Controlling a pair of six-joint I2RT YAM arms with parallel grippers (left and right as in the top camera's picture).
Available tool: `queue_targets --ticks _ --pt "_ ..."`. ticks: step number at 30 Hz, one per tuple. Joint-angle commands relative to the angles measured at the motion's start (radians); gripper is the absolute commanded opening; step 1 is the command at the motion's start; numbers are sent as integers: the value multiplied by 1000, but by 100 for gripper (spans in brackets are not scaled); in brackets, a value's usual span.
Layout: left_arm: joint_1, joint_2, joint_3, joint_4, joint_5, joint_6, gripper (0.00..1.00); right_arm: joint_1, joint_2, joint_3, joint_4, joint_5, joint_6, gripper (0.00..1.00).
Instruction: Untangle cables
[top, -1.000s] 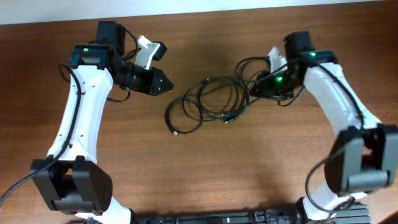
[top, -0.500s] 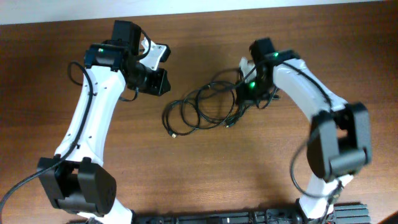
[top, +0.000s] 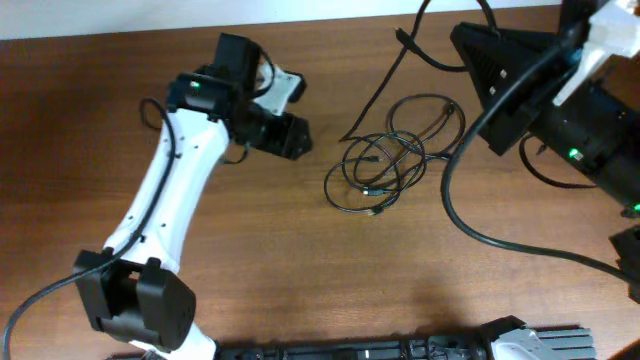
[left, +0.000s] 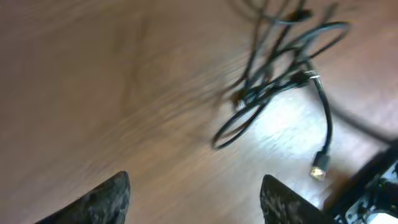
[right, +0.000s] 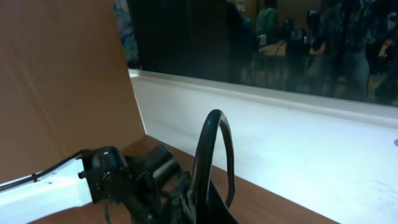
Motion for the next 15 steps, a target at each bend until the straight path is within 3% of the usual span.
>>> queue_targets --ticks 1,3,5,8,10,11,15 --pt "-84 -27 6 29 62 32 70 5 16 9 6 -1 0 4" --pt "-105 -27 6 29 68 49 73 5 22 9 0 48 0 4" --pt "-105 -27 6 73 198 48 78 5 22 9 -2 45 5 4" --pt "-105 -27 6 301 276 -23 72 5 22 9 -9 -32 12 4" --pt "-103 -27 6 485 252 -70 52 5 22 9 -44 -32 31 4" --pt "-80 -29 7 596 242 -70 0 5 22 9 -77 -27 30 4" --pt "113 -138 10 661 182 -124 0 4 24 9 -206 347 30 4"
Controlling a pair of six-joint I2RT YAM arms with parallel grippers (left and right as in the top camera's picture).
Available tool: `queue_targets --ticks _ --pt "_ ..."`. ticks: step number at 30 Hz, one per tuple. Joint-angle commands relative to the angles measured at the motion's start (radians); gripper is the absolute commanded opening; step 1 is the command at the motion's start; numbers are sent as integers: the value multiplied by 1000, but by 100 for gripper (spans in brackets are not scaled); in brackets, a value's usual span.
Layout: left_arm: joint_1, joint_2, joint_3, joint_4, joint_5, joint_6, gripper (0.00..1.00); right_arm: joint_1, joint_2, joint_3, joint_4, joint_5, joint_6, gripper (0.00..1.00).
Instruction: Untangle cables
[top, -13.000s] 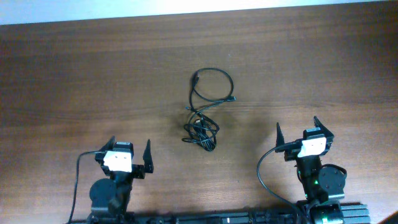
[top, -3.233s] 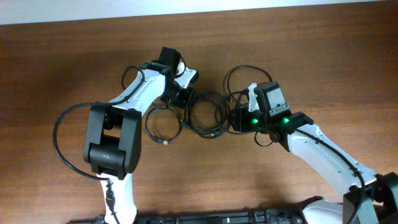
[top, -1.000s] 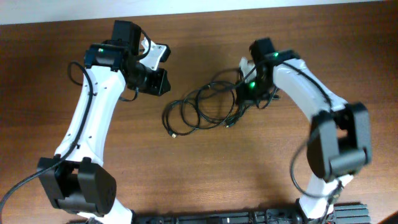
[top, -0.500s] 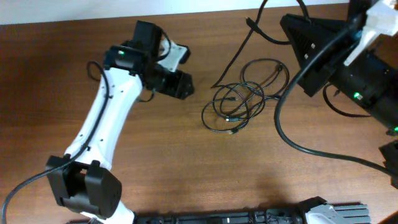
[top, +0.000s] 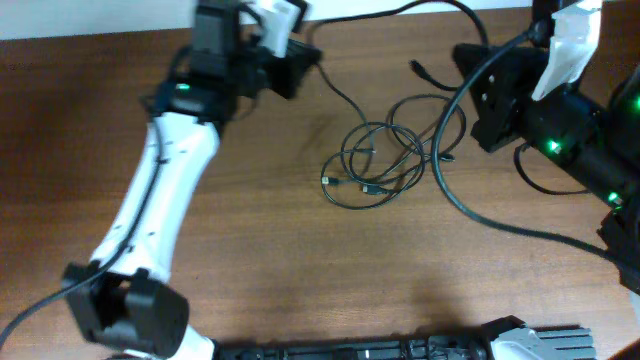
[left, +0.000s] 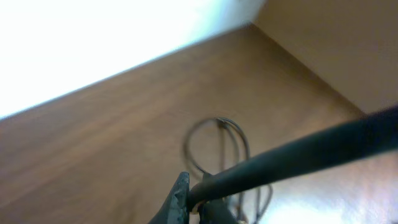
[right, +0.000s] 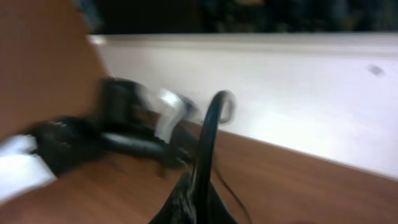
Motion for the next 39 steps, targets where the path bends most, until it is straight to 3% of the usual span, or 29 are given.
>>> queue_targets --ticks 1,2,3,4,8,10,11,12,15,18,21,22,25,26,27,28,30,31,32,33,34,36,37,39 --pt "175 -196 14 55 -14 -104 0 4 14 8 -34 237 6 4" --pt "196 -251 14 82 38 -116 0 5 31 8 -52 233 6 4" --pt "197 -304 14 84 86 -116 0 5 57 8 -96 233 6 15" --pt "196 -344 14 83 179 -116 0 5 92 8 -143 233 6 33" --pt "196 -370 14 84 338 -115 0 5 225 8 -261 230 6 43" --pt "196 -370 14 91 432 -85 1 5 271 8 -276 130 6 49" --pt "196 -369 14 72 491 -54 0 5 280 8 -268 -21 5 65" --pt "196 -365 14 31 491 -32 1 5 282 8 -256 -171 -33 73" --pt "196 -354 13 17 632 -32 2 5 283 8 -250 -541 -331 76" --pt "196 -351 13 101 806 -32 1 5 288 8 -249 -702 -478 78" --pt "154 -351 13 114 843 -32 1 7 289 8 -222 -734 -500 73" --pt "125 -349 13 126 839 -32 1 21 289 8 -221 -734 -500 58" --pt "80 -343 13 171 826 -32 1 82 289 8 -223 -732 -500 57" --pt "72 -338 13 169 824 -32 1 93 289 8 -222 -728 -500 38" --pt "72 -333 13 161 824 -32 2 90 289 8 -221 -727 -500 4" --pt "72 -330 13 153 824 -32 6 90 289 8 -220 -702 -499 4" --pt "72 -325 13 132 819 -32 38 90 289 8 -224 -552 -494 4" --pt "73 -319 13 108 804 -32 47 90 289 8 -227 -459 -467 4" --pt "73 -299 13 -18 697 16 66 90 289 8 -227 -194 -363 4" --pt "72 -286 13 -128 579 96 70 88 289 8 -228 -20 -292 4" --pt "72 -263 13 -280 321 163 75 81 289 8 -235 191 -195 4" --pt "72 -230 13 -390 40 164 87 35 289 8 -254 380 -111 4" --pt "72 -205 13 -453 -145 164 99 -44 289 8 -265 494 -34 4" --pt "72 -183 13 -512 -282 164 99 -206 289 8 -299 581 96 4"
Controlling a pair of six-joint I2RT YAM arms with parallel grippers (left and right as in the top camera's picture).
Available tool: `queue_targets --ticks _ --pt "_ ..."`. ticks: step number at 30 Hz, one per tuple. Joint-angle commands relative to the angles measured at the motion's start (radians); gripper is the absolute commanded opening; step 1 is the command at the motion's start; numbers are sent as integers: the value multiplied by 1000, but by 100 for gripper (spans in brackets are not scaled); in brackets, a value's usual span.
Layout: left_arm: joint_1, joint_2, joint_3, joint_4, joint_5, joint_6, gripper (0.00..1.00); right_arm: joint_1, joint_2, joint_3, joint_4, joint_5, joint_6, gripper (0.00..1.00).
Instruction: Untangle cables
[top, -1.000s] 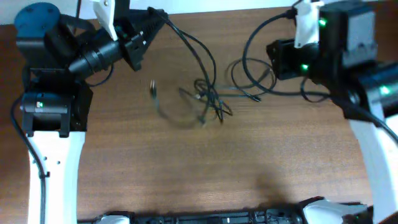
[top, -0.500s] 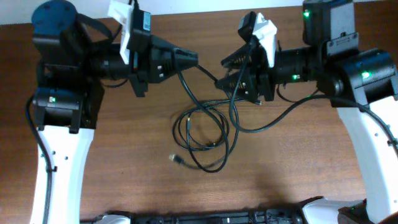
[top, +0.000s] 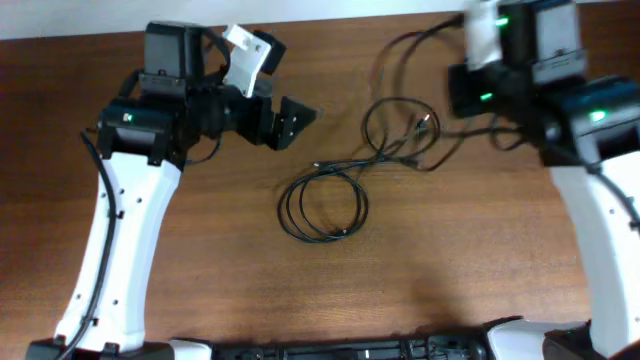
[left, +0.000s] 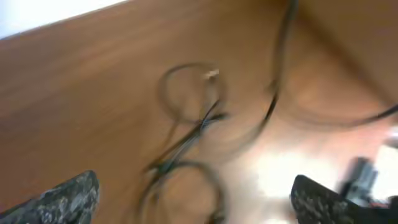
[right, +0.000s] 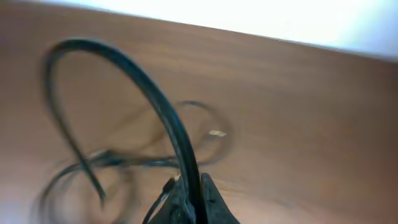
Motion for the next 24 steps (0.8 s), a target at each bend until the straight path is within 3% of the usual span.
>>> queue_targets --ticks 1,5,8,9,10,14,18,24 --pt "0 26 2 -42 -262 24 99 -243 1 3 -45 175 230 4" --pt "0 35 2 -46 -262 24 99 -635 9 -5 -97 114 296 4" --pt "0 35 2 -53 -262 24 99 -788 46 -41 -95 15 296 4" --pt "0 35 2 -61 -262 24 99 -818 74 -47 -95 -24 296 40" --pt "0 35 2 -63 -262 24 99 -824 106 -47 -95 -68 296 99" --pt "0 35 2 -68 -262 24 99 -821 182 -47 -144 -237 279 98" --pt "0 47 -3 -100 -262 24 99 -803 188 -47 -201 -448 134 98" --pt "0 194 -3 -206 -222 20 99 -645 188 -47 -361 -338 96 99"
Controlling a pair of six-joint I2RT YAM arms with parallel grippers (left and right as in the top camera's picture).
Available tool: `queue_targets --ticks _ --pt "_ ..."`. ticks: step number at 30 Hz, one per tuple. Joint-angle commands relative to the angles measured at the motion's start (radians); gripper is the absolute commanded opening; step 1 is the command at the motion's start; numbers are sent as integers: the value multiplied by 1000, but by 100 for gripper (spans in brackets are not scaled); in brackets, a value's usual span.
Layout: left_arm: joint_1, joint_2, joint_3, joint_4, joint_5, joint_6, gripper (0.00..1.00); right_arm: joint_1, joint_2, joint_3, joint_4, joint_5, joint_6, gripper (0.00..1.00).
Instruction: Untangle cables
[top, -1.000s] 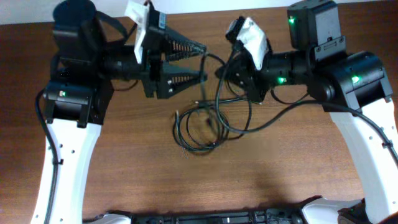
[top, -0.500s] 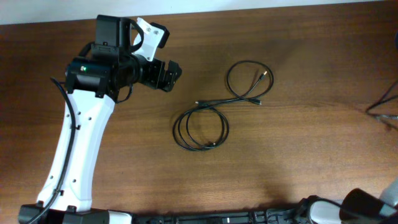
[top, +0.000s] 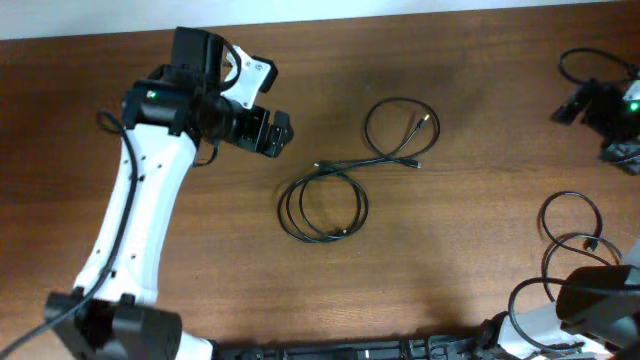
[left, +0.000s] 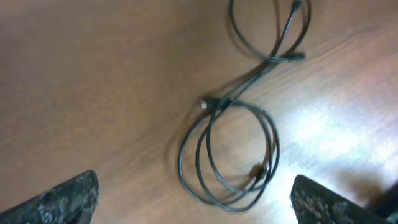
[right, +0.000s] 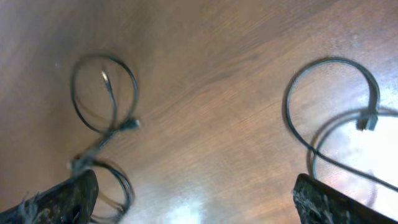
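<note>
A thin black cable lies in the middle of the table as a coil (top: 322, 206) joined to a smaller loop (top: 401, 126); the left wrist view shows the same coil (left: 229, 155) and loop (left: 270, 30). A second, thicker black cable (top: 571, 233) lies in loops near the right edge, apart from the first, and also shows in the right wrist view (right: 332, 109). My left gripper (top: 272, 133) hovers left of the coil, open and empty (left: 194, 208). Over the far right edge, my right gripper (right: 199, 208) is open and empty.
The wooden table (top: 200, 260) carries only the two cables. The right arm's body (top: 608, 108) sits at the far right edge with its own lead curling behind it. A dark rail (top: 350, 350) runs along the front edge.
My right gripper was shut on the thicker cable over the back right; now it is open at the far right and that cable lies by the right edge. The left gripper shifted slightly left.
First both cables lay tangled in one heap, my right gripper shut on a black cable and the left open nearby. Then the left was shut on a cable at the back edge. Later the left was open and the thin cable lay spread out. Now the two cables lie apart.
</note>
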Motion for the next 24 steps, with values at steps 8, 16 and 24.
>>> queue_targets --ticks 8,16,24 --pt "-21 438 -3 -165 151 -6 99 314 2 -4 -36 80 -71 99" --pt "-46 515 -3 -228 151 -6 21 318 2 -4 -29 95 -71 99" --pt "-85 515 -90 -199 143 -6 67 318 2 -4 -32 106 -71 99"
